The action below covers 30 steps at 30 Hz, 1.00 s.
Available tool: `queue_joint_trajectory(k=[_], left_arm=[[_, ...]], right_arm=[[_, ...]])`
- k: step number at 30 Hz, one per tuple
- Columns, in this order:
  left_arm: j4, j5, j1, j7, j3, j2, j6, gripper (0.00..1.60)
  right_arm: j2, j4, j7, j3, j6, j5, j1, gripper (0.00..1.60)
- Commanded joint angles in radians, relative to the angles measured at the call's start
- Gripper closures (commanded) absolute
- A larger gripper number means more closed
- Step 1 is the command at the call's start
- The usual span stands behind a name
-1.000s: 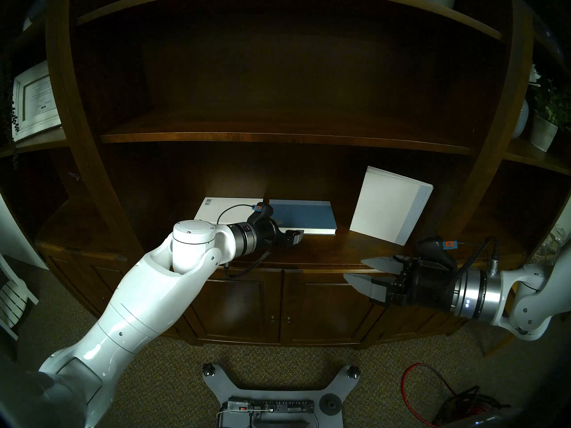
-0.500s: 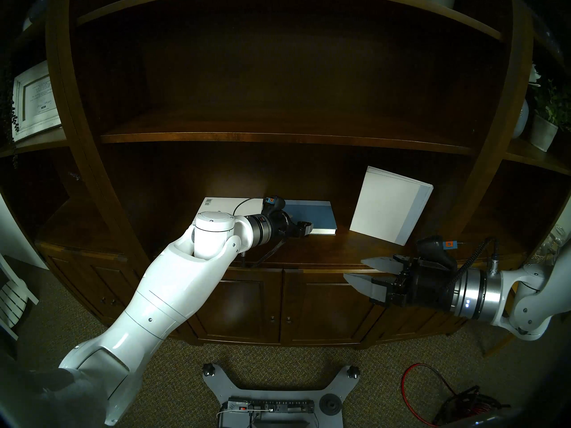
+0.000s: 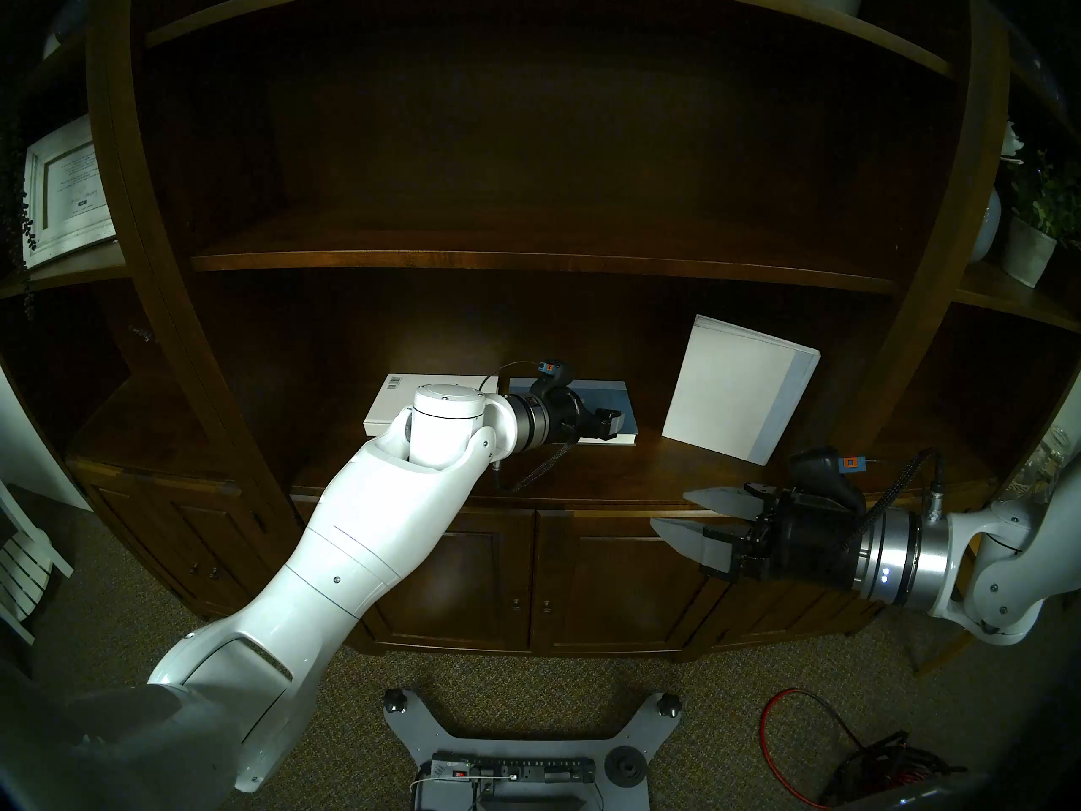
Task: Close the books and align them horizontally on the shelf
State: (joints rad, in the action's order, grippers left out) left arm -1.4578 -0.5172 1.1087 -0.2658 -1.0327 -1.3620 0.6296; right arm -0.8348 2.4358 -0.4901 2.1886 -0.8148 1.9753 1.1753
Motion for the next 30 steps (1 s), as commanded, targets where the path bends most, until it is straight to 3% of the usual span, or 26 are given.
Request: queue_joint_trajectory(k=[1, 7, 17, 18, 19, 30], left_arm=[[0.027, 0.016, -0.102, -0.018, -0.003, -0.084, -0.003, 0.0], [0.112, 0.04, -0.165, -0.039, 0.003, -0.119, 0.005, 0.0], [0.188, 0.071, -0.194, -0.062, 0.001, -0.174, 0.001, 0.0], [0.214, 0.073, -0.229, -0.067, 0.012, -0.178, 0.008, 0.0], [0.208, 0.078, -0.205, -0.067, 0.004, -0.186, 0.001, 0.0], [0.327, 0.112, -0.293, -0.102, 0.018, -0.239, 0.003, 0.0]], right_arm=[[-0.001, 0.0, -0.002, -0.006, -0.004, -0.002, 0.007, 0.0], [-0.001, 0.0, -0.002, -0.006, -0.004, -0.002, 0.007, 0.0], [-0.001, 0.0, -0.002, -0.006, -0.003, -0.002, 0.007, 0.0], [-0.001, 0.0, -0.002, -0.006, -0.004, -0.002, 0.007, 0.0], [-0.001, 0.0, -0.002, -0.006, -0.004, -0.002, 0.007, 0.0], [0.0, 0.0, -0.002, -0.006, -0.003, -0.002, 0.006, 0.0]])
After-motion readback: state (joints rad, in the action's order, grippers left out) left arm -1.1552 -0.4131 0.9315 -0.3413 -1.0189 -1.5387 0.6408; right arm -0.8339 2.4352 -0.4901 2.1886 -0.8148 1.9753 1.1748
